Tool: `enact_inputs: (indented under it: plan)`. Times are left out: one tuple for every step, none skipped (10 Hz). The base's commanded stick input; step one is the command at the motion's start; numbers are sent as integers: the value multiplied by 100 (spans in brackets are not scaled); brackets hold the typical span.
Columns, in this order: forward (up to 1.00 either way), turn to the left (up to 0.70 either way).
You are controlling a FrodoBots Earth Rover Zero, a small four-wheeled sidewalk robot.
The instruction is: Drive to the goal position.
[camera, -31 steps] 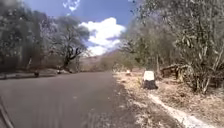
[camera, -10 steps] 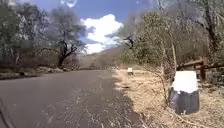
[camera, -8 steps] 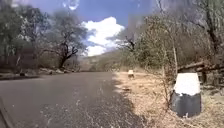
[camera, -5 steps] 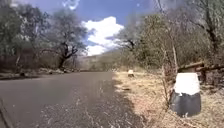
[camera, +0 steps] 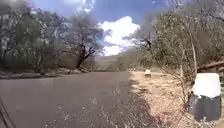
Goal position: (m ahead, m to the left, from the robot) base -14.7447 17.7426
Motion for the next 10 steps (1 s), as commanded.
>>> enact_inputs:
  plan:
    - [0,70]
    - [0,70]
    - [0,70]
    - [0,70]
    - [0,70]
    - [0,70]
    - [0,70]
    - [0,70]
    - [0,70]
    - [0,70]
